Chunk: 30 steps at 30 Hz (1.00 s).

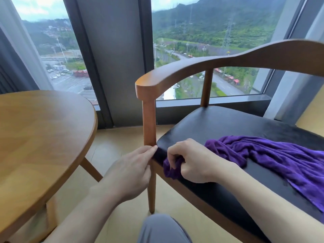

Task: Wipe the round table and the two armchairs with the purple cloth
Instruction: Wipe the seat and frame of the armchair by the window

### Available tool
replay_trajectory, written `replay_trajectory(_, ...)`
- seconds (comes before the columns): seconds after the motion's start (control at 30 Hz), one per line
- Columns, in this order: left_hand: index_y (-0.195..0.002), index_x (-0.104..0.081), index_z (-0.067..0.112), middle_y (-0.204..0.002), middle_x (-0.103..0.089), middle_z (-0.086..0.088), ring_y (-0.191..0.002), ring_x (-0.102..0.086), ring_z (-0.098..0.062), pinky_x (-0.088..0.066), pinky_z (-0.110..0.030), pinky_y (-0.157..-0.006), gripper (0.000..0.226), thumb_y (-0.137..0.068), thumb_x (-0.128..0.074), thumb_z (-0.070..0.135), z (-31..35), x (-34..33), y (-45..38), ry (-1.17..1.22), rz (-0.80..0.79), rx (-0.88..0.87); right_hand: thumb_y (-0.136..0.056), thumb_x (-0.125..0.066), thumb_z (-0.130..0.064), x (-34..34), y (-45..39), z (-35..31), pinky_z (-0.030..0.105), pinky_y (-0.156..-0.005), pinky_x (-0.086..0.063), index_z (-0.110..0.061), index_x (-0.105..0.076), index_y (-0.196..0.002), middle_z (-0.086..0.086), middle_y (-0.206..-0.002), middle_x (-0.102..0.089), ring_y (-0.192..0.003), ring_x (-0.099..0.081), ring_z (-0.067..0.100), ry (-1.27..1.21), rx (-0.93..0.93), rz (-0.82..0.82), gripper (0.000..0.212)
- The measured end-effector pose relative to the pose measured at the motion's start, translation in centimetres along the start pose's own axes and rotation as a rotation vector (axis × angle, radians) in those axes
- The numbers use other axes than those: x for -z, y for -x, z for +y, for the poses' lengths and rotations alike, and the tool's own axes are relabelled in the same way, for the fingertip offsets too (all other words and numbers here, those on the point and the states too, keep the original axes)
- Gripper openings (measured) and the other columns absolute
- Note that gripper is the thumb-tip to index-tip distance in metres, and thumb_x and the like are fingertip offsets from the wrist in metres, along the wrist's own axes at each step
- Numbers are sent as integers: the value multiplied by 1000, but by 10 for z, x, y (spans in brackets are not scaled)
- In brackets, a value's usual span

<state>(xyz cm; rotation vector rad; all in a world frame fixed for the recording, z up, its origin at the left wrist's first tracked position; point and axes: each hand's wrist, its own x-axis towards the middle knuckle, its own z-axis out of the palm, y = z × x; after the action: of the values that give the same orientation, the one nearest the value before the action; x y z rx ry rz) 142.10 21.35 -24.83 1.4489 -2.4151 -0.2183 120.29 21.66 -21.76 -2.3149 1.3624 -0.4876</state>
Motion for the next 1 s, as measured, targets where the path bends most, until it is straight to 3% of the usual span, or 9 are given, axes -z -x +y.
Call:
replay_trajectory(0.1,-146,-35,42,-145,-41,26,-131,-45,-5,-41,-23,-102,50,-99,-41,29,2,3,-6,13,-25,11,-81,-58,-10,-9,-4,-1,25,-88,-49,-32,-56,-109,-12,-110,-60,-103,-53,6,-55,18,123,36)
replay_trajectory(0.23,-146,-42,35,-148,-45,15,-136,-43,-12,-40,-30,-108,53,-98,-42,15,-4,10,-18,-53,-110,132,-94,-56,-37,-36,-12,0,39,-121,-24,-27,-53,-136,-10,-141,-52,-135,-38,17,376,59,95,43)
replay_trajectory(0.43,-124,-61,25,-126,-62,6,-120,-55,-16,-47,-31,-98,34,-96,-44,15,14,17,-21,18,-131,65,-88,-55,-30,-38,22,1,32,-99,-36,-33,-68,-110,-25,-134,-55,-123,-41,9,431,114,69,26)
replay_trajectory(0.53,-132,-55,27,-131,-57,9,-125,-51,-16,-47,-34,-103,40,-97,-42,11,19,16,-22,42,-132,40,-75,-50,-27,-23,28,7,29,-92,-44,-30,-71,-99,-24,-113,-65,-107,-48,4,213,11,94,32)
replay_trajectory(0.6,-134,-52,28,-133,-54,11,-127,-50,-15,-46,-34,-104,41,-98,-42,11,19,15,-22,65,-128,36,-77,-53,-26,-9,13,15,30,-88,-48,-30,-69,-103,-19,-103,-64,-99,-51,5,82,-37,252,31)
replay_trajectory(0.7,-149,-37,31,-152,-42,12,-141,-37,-14,-35,-29,-112,52,-100,-43,16,21,15,-24,53,-122,41,-87,-56,-26,6,-23,29,30,-93,-44,-24,-59,-122,-9,-116,-58,-105,-53,13,-58,-133,428,36)
replay_trajectory(0.83,-151,-27,33,-152,-42,8,-139,-39,-16,-37,-24,-104,59,-97,-45,19,29,12,-30,69,-194,42,-93,-40,-38,-12,-34,40,43,-109,-38,-27,-52,-134,-6,-144,-51,-129,-45,22,258,-169,113,43)
replay_trajectory(0.93,-153,-19,34,-151,-43,7,-135,-45,-18,-41,-23,-100,65,-96,-47,19,32,10,-33,104,-257,79,-89,-35,-38,-16,-12,33,39,-112,-33,-35,-52,-139,-18,-150,-47,-135,-38,14,263,-115,117,53)
replay_trajectory(1.0,-144,-30,32,-141,-52,4,-124,-54,-20,-51,-29,-97,55,-94,-49,17,33,11,-34,118,-269,108,-86,-39,-33,-13,8,26,35,-109,-32,-35,-59,-133,-24,-145,-51,-132,-39,9,265,-92,119,52)
